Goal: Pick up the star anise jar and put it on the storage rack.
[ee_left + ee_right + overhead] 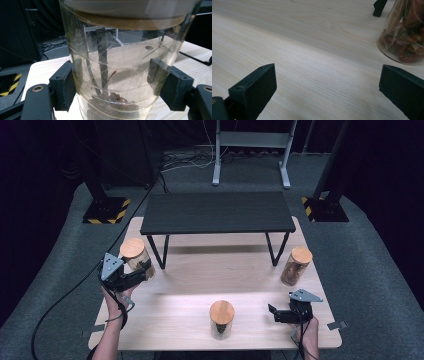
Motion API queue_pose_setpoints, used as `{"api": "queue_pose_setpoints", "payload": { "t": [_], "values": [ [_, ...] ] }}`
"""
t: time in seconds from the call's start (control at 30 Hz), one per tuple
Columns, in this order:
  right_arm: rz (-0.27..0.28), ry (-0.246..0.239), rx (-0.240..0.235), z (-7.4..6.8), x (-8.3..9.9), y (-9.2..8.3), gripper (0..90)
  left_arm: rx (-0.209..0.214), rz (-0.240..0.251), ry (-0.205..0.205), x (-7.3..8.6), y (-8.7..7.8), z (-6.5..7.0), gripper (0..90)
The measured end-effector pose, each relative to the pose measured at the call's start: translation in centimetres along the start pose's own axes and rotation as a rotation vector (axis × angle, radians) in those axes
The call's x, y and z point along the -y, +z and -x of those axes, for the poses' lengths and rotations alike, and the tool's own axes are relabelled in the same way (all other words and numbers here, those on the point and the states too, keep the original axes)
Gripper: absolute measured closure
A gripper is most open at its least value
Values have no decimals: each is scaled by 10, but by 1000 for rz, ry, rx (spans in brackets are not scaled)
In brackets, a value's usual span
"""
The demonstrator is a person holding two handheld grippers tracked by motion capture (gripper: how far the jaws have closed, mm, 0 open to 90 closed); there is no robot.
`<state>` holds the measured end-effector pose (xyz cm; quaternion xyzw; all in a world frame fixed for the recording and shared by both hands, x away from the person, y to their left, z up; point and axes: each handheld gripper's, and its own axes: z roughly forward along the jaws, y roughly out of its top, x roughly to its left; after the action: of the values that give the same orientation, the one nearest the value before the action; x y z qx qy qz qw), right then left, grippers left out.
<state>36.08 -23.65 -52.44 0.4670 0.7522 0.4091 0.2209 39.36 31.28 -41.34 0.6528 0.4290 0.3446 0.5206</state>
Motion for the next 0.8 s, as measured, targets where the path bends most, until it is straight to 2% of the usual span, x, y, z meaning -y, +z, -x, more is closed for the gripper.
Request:
{"api": "queue_pose_setpoints", "payload": {
  "t": [0.8],
  "values": [
    [-5, -1, -1, 0, 0, 0, 5, 13, 7, 6, -16, 3, 0, 245]
  ]
}}
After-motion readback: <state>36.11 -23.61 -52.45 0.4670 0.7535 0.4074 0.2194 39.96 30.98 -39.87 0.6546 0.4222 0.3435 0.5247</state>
